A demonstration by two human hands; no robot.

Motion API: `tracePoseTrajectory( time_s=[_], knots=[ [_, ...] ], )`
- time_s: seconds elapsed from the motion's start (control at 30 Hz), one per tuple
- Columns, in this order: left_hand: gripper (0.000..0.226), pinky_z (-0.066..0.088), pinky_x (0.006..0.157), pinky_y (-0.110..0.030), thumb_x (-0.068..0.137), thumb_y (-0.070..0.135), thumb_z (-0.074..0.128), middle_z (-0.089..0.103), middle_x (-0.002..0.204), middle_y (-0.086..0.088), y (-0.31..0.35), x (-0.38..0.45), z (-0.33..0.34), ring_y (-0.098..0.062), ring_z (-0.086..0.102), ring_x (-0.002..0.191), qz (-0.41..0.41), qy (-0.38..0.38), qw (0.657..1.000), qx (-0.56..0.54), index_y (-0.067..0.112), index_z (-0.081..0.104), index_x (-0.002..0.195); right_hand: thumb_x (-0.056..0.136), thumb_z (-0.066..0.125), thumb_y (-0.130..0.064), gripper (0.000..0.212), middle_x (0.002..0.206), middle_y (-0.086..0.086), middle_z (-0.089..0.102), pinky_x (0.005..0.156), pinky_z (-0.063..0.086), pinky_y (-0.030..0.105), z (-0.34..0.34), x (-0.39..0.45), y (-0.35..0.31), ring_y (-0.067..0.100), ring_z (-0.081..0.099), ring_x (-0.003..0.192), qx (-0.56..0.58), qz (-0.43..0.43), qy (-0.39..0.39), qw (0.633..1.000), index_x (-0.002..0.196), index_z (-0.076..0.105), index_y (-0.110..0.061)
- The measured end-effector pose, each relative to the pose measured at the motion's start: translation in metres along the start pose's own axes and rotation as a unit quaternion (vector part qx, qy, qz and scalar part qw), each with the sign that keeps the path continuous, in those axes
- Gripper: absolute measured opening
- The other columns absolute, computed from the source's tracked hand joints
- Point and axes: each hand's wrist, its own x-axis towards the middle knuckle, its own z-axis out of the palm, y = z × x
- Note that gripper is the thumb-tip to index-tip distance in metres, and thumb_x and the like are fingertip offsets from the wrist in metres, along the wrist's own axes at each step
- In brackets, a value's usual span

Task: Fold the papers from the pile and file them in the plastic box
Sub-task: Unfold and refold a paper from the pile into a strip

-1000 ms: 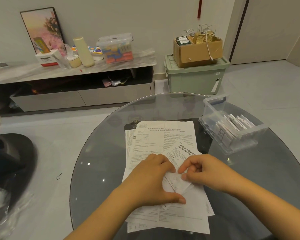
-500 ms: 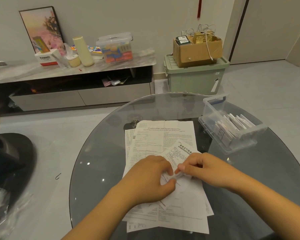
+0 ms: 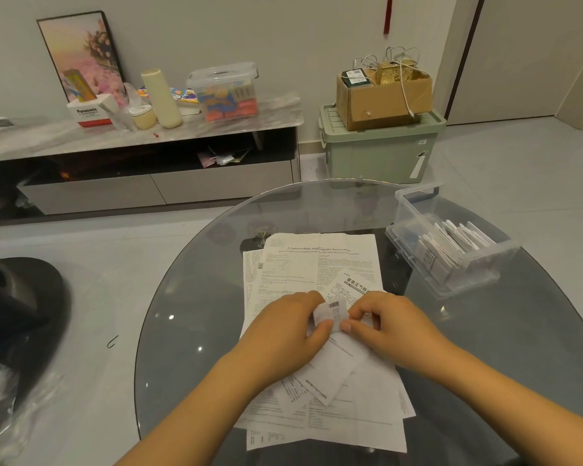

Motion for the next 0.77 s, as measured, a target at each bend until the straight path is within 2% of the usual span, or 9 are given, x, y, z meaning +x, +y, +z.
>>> tracePoseTrajectory(
  time_s=[0.13, 0.27, 0.4, 0.5, 0.6, 0.77],
  knots=[
    [0.025, 0.044, 0.081, -0.026, 0.092, 0.033, 0.055, 0.054, 0.109, 0.008, -0.005, 0.006, 0.004, -0.010, 0.050, 0.092, -0.020, 0.019, 1.000, -0.006, 0.024, 0.049, 0.114, 0.085, 0.058, -0.048, 0.015, 0.088, -0.017, 0.057, 0.070, 0.043, 0.019, 0.007, -0.001, -0.003, 0.001, 0.051, 0.084, -0.053, 0.017, 0.043, 0.998, 0.074, 0.050, -0.041],
    [0.047, 0.041, 0.087, -0.020, 0.089, 0.031, 0.061, 0.042, 0.126, 0.011, -0.011, 0.010, 0.007, -0.004, 0.044, 0.093, -0.033, 0.008, 0.999, -0.019, 0.026, 0.039, 0.130, 0.084, 0.057, -0.052, 0.016, 0.086, -0.016, 0.055, 0.070, 0.044, 0.021, 0.012, 0.000, -0.005, 0.003, 0.050, 0.085, -0.084, 0.024, 0.072, 0.994, 0.085, 0.055, -0.036],
    [0.057, 0.034, 0.102, -0.022, 0.088, 0.031, 0.063, 0.038, 0.136, 0.009, -0.015, 0.013, 0.010, -0.008, 0.038, 0.120, -0.051, 0.006, 0.998, -0.026, 0.025, 0.035, 0.138, 0.084, 0.059, -0.051, 0.017, 0.085, -0.017, 0.053, 0.068, 0.042, 0.021, 0.011, 0.002, -0.005, 0.003, 0.049, 0.085, -0.075, 0.042, 0.060, 0.995, 0.088, 0.052, -0.037],
    [0.060, 0.030, 0.107, -0.028, 0.087, 0.034, 0.065, 0.041, 0.135, 0.009, -0.018, 0.015, 0.010, -0.012, 0.033, 0.126, -0.072, 0.008, 0.997, -0.009, 0.026, 0.036, 0.139, 0.085, 0.058, -0.049, 0.015, 0.085, -0.017, 0.052, 0.065, 0.037, 0.017, 0.009, 0.001, -0.006, 0.003, 0.049, 0.085, -0.071, 0.043, 0.047, 0.995, 0.093, 0.048, -0.040],
    [0.062, 0.034, 0.103, -0.027, 0.082, 0.034, 0.070, 0.043, 0.120, 0.011, -0.020, 0.017, 0.009, -0.010, 0.035, 0.119, -0.088, 0.010, 0.996, -0.029, 0.030, 0.039, 0.136, 0.086, 0.056, -0.048, 0.017, 0.085, -0.018, 0.050, 0.062, 0.033, 0.013, 0.009, 0.001, -0.007, 0.003, 0.048, 0.086, -0.070, 0.041, 0.044, 0.996, 0.101, 0.050, -0.042],
    [0.053, 0.035, 0.073, -0.008, 0.075, 0.024, 0.077, 0.039, 0.095, 0.018, -0.017, 0.016, 0.006, 0.001, 0.044, 0.084, -0.088, 0.040, 0.990, -0.099, 0.037, 0.050, 0.118, 0.086, 0.056, -0.050, 0.019, 0.087, -0.019, 0.051, 0.070, 0.041, 0.017, 0.013, 0.003, -0.006, 0.003, 0.049, 0.088, -0.062, 0.040, 0.053, 0.996, 0.103, 0.056, -0.042]
  ],
)
